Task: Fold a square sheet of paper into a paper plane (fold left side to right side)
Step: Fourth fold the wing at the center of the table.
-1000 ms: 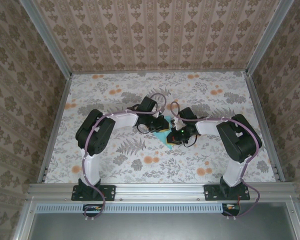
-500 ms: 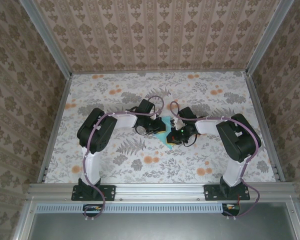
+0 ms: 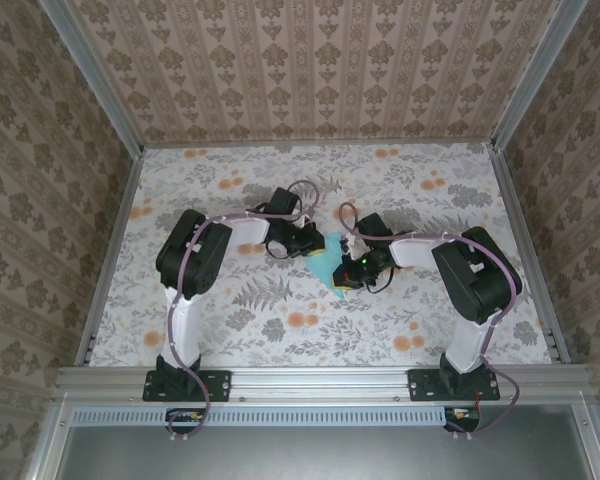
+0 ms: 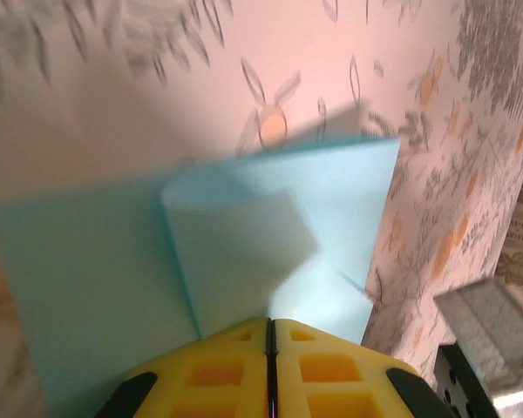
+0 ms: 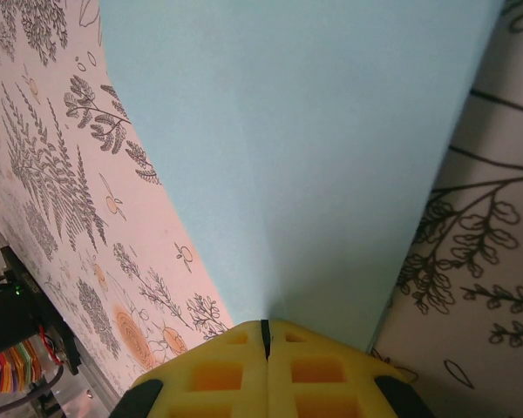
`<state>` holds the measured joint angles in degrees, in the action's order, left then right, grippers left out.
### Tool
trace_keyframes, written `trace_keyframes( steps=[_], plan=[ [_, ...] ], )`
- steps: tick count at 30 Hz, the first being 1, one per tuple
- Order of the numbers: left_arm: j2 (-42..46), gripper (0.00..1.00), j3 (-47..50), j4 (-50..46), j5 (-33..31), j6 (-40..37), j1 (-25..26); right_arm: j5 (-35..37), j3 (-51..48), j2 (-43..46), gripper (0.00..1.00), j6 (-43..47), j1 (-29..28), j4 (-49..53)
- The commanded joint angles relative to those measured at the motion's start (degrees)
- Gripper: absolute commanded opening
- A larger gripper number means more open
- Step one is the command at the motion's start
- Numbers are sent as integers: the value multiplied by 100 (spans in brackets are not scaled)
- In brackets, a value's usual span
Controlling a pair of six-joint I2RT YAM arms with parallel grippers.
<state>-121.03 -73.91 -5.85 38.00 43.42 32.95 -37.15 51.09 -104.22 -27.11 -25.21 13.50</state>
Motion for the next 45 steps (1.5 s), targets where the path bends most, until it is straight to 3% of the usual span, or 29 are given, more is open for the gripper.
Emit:
trace_keyframes(
  steps=[1,13,21,25,30,37,45],
  plan=[
    [-343,10,-422,-270,-538,-361,-275,834,-251,-371,0,92,-19,908],
    [-582,10,-684,-497,-663,-587,-640,814,-267,-344,0,73,-22,885],
    [468,13,-580,-804,-715,-984,-817,801,-206,-309,0,27,-19,839],
    [1055,14,-110,-651,-705,-893,-633,800,-185,-340,0,15,-19,835],
    [1172,14,202,-269,-451,-618,-87,814,-151,-344,0,21,-19,874],
    [658,14,3,-111,-315,-435,358,814,-86,-375,0,18,-23,892],
    [97,13,-81,-310,-575,-520,389,798,-12,-226,0,9,-19,949]
  ],
)
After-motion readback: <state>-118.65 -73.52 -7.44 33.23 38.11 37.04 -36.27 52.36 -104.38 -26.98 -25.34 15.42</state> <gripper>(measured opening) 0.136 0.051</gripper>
